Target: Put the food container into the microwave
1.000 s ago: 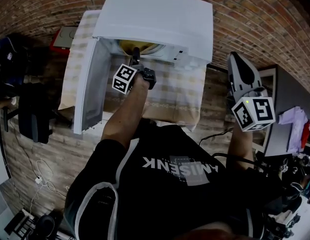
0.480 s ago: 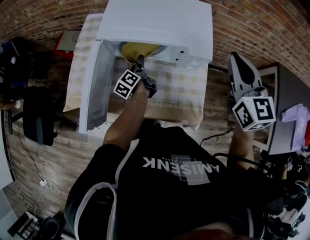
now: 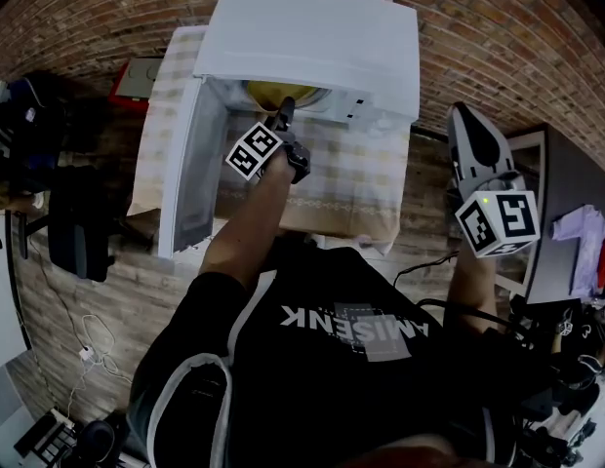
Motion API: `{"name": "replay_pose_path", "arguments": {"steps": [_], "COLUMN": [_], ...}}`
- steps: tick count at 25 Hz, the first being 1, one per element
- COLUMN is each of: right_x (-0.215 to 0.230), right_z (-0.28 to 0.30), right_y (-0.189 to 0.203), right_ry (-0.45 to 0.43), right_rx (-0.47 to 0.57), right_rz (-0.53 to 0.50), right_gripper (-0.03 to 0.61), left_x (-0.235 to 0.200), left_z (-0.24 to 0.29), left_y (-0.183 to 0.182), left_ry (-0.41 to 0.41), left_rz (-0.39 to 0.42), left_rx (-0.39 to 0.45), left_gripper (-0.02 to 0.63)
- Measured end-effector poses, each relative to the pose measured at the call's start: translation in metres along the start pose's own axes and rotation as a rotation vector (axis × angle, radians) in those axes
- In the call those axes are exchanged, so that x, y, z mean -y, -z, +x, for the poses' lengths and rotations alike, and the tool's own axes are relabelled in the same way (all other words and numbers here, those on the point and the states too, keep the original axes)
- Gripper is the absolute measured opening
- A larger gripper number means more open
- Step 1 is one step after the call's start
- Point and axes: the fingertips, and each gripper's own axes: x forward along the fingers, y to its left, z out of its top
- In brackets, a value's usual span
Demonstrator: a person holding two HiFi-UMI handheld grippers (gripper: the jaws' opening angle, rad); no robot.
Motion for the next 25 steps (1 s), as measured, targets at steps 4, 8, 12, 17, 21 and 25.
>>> {"name": "replay_pose_path", "arguments": {"steps": [4, 8, 12, 17, 21, 25], "right_x": [0.001, 0.001, -0.002, -0.004, -0.007, -0.009], "right_z": [-0.001, -0.003, -0.004, -0.009, -0.010, -0.010], "right_y": [0.001, -0.001, -0.002, -0.006, -0.009, -0.010], "right_ry": [0.006, 0.009, 0.008, 0.014, 0.012, 0.011], "right_rx": [0.006, 0.013, 0.021, 0.031, 0.034, 0.041], "right_rz": [0.008, 0.009, 0.010, 0.010, 0.013, 0.017], "right_gripper": [0.043, 0.043, 0.043, 0.043, 0.043, 0.043], "left_x": [-0.002, -0.019, -0.026, -0.018, -0.018, -0.022], "left_z": [-0.007, -0.019, -0.031, -0.052, -0.063, -0.061], "left_y": [0.005, 0.008, 0.007, 0.017, 0.014, 0.004], "left_ry": [-0.053, -0.100, -0.114, -0.095, -0.108, -0.134], "left_rz": [0.090, 0.098, 0.136, 0.208, 0.249, 0.266], "left_rx": [-0.038, -0.037, -0.031, -0.036, -0.030, -0.019], "left_gripper": [0.393, 0.396, 0.394, 0.393, 0.306, 0.099]}}
